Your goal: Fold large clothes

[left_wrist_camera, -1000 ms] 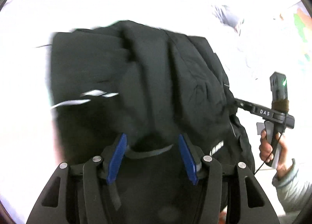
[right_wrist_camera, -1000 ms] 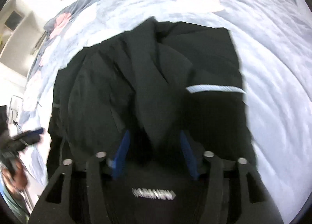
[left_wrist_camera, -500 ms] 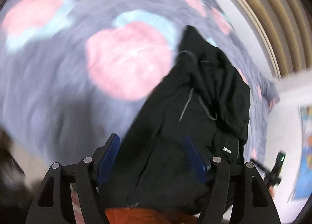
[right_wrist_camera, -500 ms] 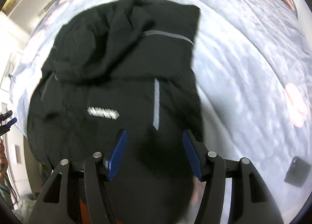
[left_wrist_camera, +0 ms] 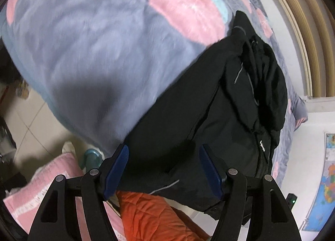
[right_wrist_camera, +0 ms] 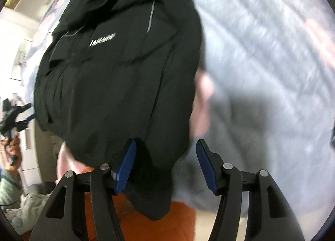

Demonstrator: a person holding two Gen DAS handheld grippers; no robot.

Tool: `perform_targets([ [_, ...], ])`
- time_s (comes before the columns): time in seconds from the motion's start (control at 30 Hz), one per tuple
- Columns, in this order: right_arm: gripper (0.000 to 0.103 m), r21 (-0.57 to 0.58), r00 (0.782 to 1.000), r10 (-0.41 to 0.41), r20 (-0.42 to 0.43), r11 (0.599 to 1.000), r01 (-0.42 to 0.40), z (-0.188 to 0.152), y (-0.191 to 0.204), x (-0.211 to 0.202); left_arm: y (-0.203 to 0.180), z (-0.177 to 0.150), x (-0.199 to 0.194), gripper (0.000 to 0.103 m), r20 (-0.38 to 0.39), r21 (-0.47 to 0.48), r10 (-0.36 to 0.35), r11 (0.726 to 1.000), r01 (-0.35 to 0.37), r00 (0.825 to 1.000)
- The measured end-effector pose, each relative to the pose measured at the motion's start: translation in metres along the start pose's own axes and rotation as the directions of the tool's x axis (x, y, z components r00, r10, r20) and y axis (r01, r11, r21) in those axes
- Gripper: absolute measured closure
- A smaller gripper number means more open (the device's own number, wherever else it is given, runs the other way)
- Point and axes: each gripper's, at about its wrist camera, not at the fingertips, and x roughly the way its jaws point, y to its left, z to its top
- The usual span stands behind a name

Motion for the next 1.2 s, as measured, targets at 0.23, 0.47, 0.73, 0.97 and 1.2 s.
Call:
perform_targets([
  [0.23,0.04,0.042,0.985,0.158,-0.074,0.987,-0.156,-0.028,0.002,0.019,0.01,-0.013,0.001,0.031,-0.014,-0.015,-0.017,1.0,0.017,1.0],
  [0.47,0.036,-0.067,0.987,0.089,-0.132,0.993,-0.098,-0.031,0.029,0.037,0.039,-0.009,0.002,0.031,-0.006,-0.09,-0.074,0.993,0.073,0.997],
  [0.73,0.065,-0.168,0.99,0.12,-0.068,0.977,-0.13,-0.033,0.051,0.009,0.016,-0.018,0.023,0.028,-0.121,0.092,-0.092,0.99,0.103,0.988],
  [0.97,0.066,-0.036,0.973,0.208,-0.102,0.976,-0.213,-0.023,0.025,0.03,0.002,-0.022,0.024,0.046,-0.14,0.157,-0.108,0.979,0.129,0.984],
  [1.2,0.055,-0.037,0.965,0.213,-0.152,0.975,-0.221,-0.021,0.028,0.034,0.014,-0.004,0.045,0.031,-0.182,0.093,-0.042,0.994,0.059,0.982],
])
